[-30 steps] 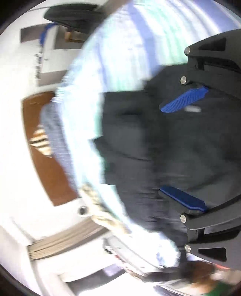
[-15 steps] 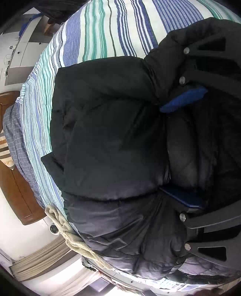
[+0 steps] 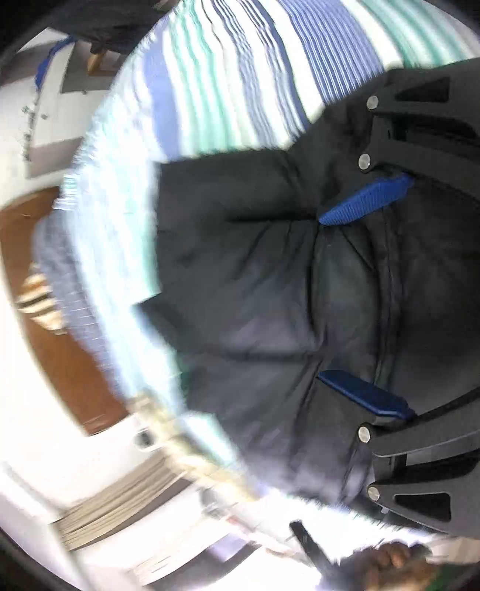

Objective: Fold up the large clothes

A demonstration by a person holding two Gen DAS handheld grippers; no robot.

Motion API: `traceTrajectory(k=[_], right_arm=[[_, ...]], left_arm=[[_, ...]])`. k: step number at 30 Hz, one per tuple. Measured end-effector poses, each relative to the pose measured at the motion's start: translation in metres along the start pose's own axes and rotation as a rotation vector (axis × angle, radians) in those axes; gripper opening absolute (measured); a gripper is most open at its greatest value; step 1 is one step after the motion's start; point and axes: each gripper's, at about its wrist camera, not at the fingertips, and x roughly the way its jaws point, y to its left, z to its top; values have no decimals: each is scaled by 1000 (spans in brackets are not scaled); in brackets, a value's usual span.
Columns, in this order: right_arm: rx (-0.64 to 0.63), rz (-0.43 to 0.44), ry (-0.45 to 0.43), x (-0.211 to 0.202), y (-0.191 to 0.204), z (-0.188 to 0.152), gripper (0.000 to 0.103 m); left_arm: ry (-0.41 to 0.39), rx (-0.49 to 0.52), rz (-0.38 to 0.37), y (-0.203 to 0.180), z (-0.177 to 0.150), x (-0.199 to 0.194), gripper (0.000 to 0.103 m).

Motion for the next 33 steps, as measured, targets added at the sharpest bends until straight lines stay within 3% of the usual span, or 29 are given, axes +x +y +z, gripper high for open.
traceTrajectory(k=[3, 5, 7, 9, 11, 15, 21, 27, 30, 33], right_arm=[[-49, 96, -88, -10, 24, 28, 83], [-131, 121, -100, 11, 43, 45, 83], [-156, 80, -40, 50, 43, 48, 83], [-156, -26, 129, 110, 21, 28, 82], [-158, 8, 61, 112, 10, 8, 81], [-189, -26, 40, 111, 16, 0, 81], [-192, -41, 52, 122, 14, 4, 81], [-191, -50, 50, 130, 18, 8, 81], [-192, -52, 47, 130, 18, 9, 81], [-190, -52, 47, 130, 18, 9, 81]], left_arm=[[2, 40, 30, -15, 19, 32, 99], [25, 73, 76, -21, 20, 66, 99], [68, 78, 112, -19, 15, 97, 99], [167, 37, 104, -1, -4, 130, 102], [200, -86, 33, 21, -15, 145, 103], [199, -143, -17, 33, -23, 153, 103], [225, -110, 22, 26, -15, 143, 102], [99, 37, -24, 0, -27, 46, 102], [182, 133, 46, -15, -56, 69, 103], [203, 14, -9, -3, -72, 90, 102]])
